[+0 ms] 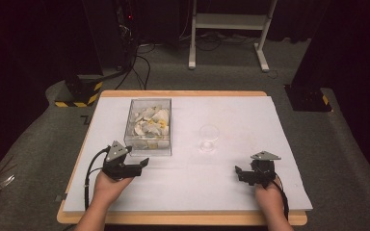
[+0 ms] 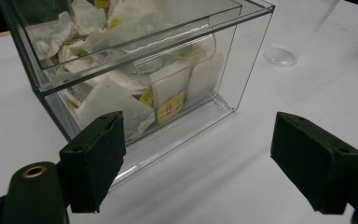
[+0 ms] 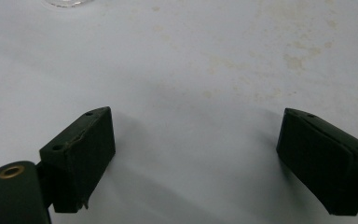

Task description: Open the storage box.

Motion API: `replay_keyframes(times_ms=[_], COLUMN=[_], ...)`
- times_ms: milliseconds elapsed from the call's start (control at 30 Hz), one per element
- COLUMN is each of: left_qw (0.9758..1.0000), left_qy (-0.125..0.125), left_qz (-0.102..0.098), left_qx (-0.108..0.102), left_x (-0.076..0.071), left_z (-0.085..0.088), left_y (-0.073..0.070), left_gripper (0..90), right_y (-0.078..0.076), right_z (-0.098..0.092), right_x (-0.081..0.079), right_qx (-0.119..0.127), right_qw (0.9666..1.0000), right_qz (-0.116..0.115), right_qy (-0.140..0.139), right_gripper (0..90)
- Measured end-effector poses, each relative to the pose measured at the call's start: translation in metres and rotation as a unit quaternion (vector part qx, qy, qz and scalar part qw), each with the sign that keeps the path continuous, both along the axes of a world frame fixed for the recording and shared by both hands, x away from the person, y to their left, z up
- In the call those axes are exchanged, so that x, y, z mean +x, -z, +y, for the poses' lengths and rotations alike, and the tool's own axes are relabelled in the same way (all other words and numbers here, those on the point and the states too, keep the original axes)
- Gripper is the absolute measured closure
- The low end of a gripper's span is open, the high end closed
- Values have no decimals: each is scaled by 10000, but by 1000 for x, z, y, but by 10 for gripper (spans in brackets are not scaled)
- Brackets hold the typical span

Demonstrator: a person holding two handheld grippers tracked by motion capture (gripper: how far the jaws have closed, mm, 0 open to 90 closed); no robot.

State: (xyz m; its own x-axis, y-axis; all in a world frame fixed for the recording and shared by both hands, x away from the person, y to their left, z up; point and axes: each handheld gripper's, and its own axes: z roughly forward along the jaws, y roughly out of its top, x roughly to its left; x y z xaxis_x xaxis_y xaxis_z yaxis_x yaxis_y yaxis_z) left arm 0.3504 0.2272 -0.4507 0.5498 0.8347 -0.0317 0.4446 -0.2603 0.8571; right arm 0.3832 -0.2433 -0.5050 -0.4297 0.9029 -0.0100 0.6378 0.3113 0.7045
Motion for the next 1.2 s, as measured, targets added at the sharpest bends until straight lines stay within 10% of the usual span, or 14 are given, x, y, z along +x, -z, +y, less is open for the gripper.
replay_keyframes(times_ms=[1200], left_qw=[9993], left_qy=[-80], left_qz=[-254], left_qx=[-256], left_x=[27], left_z=[-18], left_y=[11], left_gripper=[180], right_y=[0], right_z=[1], right_x=[-1], right_qx=[-46], right_qw=[10000], right_qz=[-24], right_qy=[24], right_gripper=[112])
